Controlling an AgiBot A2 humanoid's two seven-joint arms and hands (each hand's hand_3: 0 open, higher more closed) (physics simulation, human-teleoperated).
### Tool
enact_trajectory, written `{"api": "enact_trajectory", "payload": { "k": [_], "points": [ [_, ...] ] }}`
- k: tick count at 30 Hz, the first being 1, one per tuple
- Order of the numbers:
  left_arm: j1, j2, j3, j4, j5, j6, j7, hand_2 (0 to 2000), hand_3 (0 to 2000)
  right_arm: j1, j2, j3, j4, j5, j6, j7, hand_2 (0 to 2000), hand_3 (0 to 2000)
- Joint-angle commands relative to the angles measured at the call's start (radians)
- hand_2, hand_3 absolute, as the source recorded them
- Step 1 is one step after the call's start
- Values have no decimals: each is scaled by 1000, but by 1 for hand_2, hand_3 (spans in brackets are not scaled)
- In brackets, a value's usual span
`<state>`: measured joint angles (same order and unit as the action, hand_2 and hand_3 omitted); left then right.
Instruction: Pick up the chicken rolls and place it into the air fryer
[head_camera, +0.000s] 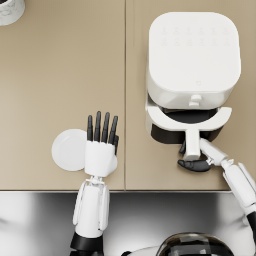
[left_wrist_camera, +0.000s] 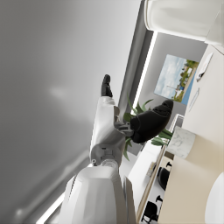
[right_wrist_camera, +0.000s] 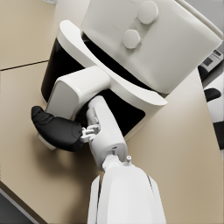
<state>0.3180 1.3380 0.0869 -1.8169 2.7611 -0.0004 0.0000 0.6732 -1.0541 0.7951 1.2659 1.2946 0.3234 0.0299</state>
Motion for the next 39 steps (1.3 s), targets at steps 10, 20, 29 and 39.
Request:
{"api": "enact_trajectory", "payload": {
  "k": [10, 20, 29, 39],
  "points": [
    [22, 12, -12, 71, 0, 0, 0, 0, 0, 265, -422, 75, -292, 1, -59, -4, 2000, 2000],
    [16, 17, -11, 89, 0, 0, 0, 0, 0, 257, -166, 80, -427, -5, 132, -10, 2000, 2000],
    [11, 17, -14, 82, 0, 0, 0, 0, 0, 259, -167, 80, -426, -8, 132, -16, 2000, 2000],
    [11, 17, -14, 81, 0, 0, 0, 0, 0, 260, -166, 80, -425, -8, 132, -15, 2000, 2000]
  ]
}}
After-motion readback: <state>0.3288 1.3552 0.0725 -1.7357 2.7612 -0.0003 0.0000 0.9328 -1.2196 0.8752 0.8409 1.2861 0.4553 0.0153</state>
